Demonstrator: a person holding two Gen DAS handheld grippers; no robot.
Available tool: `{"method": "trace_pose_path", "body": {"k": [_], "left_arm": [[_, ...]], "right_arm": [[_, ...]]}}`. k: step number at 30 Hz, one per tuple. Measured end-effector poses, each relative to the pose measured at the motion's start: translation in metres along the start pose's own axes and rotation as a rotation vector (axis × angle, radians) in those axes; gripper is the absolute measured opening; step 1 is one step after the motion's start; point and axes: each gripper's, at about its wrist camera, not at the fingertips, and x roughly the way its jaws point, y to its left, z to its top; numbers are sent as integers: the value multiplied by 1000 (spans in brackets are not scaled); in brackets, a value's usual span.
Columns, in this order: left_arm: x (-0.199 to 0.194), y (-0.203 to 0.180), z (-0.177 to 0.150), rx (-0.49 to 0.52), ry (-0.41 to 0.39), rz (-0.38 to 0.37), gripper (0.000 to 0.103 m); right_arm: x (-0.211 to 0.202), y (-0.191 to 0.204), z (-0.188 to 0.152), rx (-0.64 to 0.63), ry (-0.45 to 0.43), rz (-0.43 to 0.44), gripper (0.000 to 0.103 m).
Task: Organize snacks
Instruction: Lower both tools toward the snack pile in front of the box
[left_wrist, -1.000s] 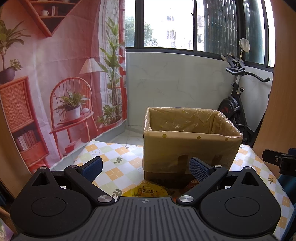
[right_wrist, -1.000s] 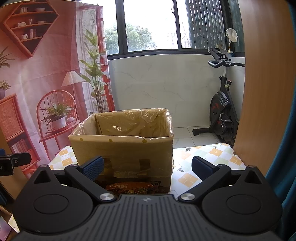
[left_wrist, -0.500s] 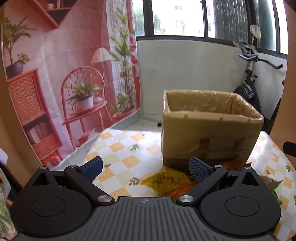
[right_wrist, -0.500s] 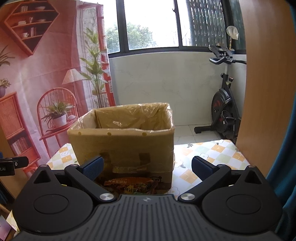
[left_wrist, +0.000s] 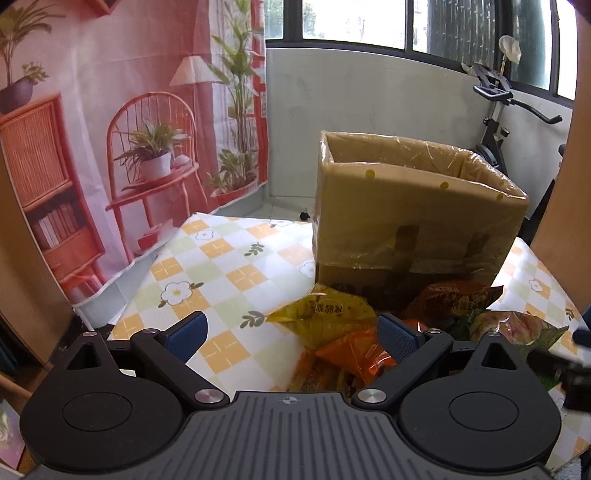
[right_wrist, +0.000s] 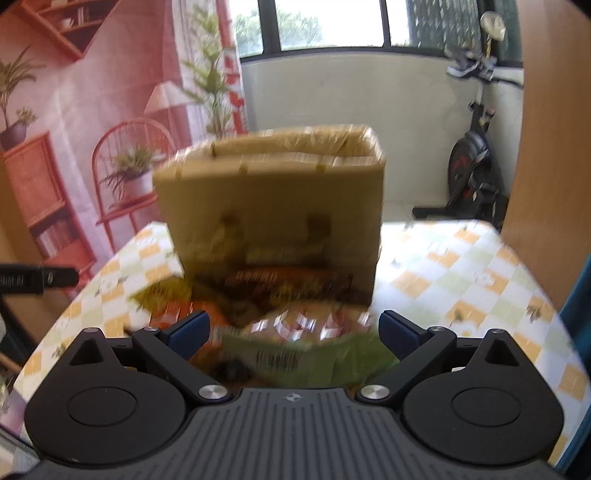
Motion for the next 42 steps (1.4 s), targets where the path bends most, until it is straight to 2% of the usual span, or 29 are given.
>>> {"method": "trace_pose_path", "body": {"k": [4,10,24,29,34,38,40,42], "left_arm": [[5,4,-9,-3,17,-1,100],[21,13,-29,-59,89,-20,98],[42,29,-58,-53,105,-22,94],[48,31,-61,-50,108,-34,94],[54,33,-64,-60,117,-51,94],[58,31,-67,-62,126,-62,94],[61,30,-68,-60,128,-62,94],[65,31,-69,-69,133,-68,92]], "right_arm": [[8,3,-18,0,48,23,99],[20,10,-38,-37,107,68,99],[66,31,-65,-58,230,135,99],[77,40,-69,-120,225,137,99],[96,44,-80,-149,265,112,99],[97,43,-85,-156,243,94,99],[94,41,-86,-156,225,105,89],[91,40,-87,-151,212,110,86]]}}
